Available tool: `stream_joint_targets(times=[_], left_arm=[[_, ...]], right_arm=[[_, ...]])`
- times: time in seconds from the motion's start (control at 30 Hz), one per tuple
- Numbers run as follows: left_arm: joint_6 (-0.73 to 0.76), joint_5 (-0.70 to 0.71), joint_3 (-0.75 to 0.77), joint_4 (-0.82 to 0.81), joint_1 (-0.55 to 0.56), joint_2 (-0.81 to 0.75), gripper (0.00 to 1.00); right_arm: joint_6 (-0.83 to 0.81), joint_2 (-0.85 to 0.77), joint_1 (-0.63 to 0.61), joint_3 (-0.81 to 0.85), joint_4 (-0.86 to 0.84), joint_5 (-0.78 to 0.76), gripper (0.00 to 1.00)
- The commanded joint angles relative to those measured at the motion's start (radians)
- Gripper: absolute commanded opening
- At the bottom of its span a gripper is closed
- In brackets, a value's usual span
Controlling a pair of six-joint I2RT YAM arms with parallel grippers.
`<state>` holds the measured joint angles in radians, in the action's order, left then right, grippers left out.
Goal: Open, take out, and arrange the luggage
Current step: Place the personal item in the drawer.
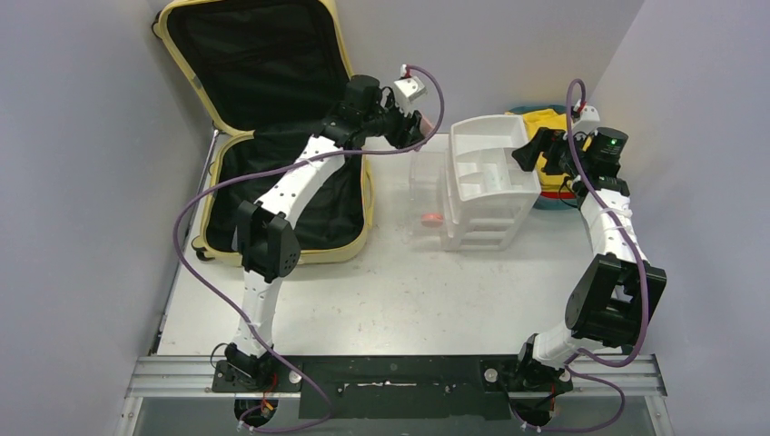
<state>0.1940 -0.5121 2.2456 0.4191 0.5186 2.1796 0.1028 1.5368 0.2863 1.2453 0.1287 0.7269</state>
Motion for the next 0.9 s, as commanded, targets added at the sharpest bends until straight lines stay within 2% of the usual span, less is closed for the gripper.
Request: stream_joint_targets(times=[0.0,0.33,0.57,0.77,0.87], left_arm=[[-0.159,-0.046,-0.044,-0.121,-0.009,0.021,0.0],[-0.316,-0.117,-0.136,-0.228,0.004,0.045,0.0],[-0.334,-0.102,-0.179,-0.237,0.028,0.054,0.01],[-0.335,-0.072,-0.197,-0.232,0.042,0.059,0.17],[-0.34,-0.06,-0.199,-0.229,0.043,0.057,0.35]], right_arm=[[-0.049,-0.007,0.027,-0.034,0.023,-0.044,1.0],[-0.046,-0.014,0.027,-0.037,0.02,-0.032,1.0],[-0.047,-0.02,0.027,-0.039,0.019,-0.029,1.0],[-0.046,-0.02,0.027,-0.037,0.019,-0.026,1.0],[-0.046,-0.024,0.028,-0.037,0.019,-0.026,1.0]])
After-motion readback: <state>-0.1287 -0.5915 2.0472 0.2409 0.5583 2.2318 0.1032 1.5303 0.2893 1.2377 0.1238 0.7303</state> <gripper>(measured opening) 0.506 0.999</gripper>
